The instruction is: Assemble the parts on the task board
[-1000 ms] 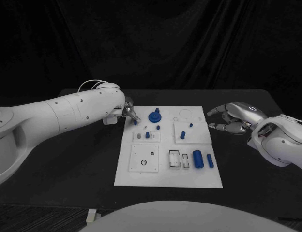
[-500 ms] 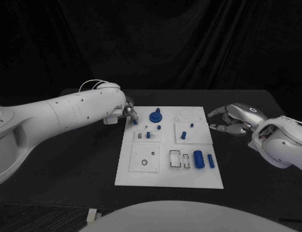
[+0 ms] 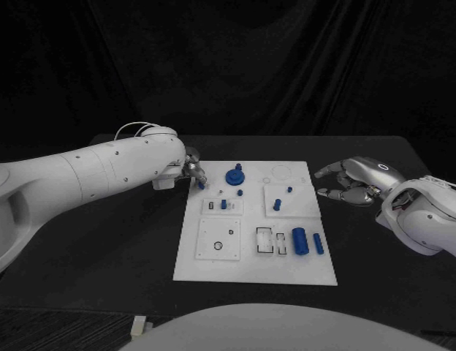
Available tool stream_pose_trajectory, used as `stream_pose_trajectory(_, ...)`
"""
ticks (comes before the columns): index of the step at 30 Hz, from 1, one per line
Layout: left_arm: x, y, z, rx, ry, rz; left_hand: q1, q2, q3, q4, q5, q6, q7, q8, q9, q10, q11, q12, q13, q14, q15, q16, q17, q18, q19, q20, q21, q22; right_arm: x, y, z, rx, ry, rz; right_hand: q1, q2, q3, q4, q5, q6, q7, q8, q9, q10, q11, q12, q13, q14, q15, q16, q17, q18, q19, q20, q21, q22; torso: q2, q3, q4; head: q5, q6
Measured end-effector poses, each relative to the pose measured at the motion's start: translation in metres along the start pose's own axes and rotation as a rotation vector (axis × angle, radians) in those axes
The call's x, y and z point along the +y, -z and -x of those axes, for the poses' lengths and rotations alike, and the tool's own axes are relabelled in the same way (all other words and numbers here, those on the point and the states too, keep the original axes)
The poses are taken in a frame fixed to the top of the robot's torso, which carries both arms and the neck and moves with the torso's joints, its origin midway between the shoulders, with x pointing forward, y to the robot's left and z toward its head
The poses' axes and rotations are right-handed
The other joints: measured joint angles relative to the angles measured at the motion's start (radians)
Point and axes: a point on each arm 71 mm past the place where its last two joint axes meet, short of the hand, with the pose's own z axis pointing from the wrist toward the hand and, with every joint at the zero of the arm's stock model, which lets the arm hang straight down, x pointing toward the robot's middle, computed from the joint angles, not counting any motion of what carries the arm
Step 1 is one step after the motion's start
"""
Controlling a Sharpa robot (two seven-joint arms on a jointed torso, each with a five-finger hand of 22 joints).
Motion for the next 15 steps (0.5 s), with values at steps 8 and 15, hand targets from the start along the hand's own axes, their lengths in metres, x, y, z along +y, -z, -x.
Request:
stream_pose_trajectory(8, 0.009, 0.009, -0.008, 0.042, 0.068, -0.004, -0.001, -0.001, 0.007, -0.001, 0.0, 0.002, -0.001, 0.004, 0.002, 0.0, 0.0, 0.0, 0.0, 0.0, 0.0, 0.0, 0.0, 0.0, 0.0, 0.0, 0.0, 0.0, -0.001, 0.001, 0.0, 0.003, 0.0, -0.006, 0.004, 0.004, 0.003, -0.003, 0.004, 0.0, 0.0, 0.0, -0.001, 0.0, 0.0, 0.0, 0.0, 0.0, 0.0, 0.0, 0.0, 0.0, 0.0, 0.0, 0.0, 0.0, -0.001, 0.0004, -0.0007, 0.001, 0.0)
stream_pose_trajectory(15, 0.008, 0.022, -0.013, 0.075, 0.097, -0.002, -0.008, -0.008, 0.019, -0.005, -0.005, 0.002, -0.001, 0.004, 0.002, 0.0, 0.0, 0.0, 0.0, 0.0, 0.0, 0.0, 0.0, 0.0, 0.0, 0.0, 0.0, 0.0, -0.003, 0.003, 0.0, 0.004, 0.0, -0.012, 0.004, 0.004, 0.003, -0.003, 0.004, 0.0, 0.0, 0.0, -0.001, 0.0, 0.0, 0.0, 0.0, 0.0, 0.0, 0.0, 0.0, 0.0, 0.0, 0.0, 0.0, 0.0, -0.001, 0.0008, -0.0006, 0.001, 0.0)
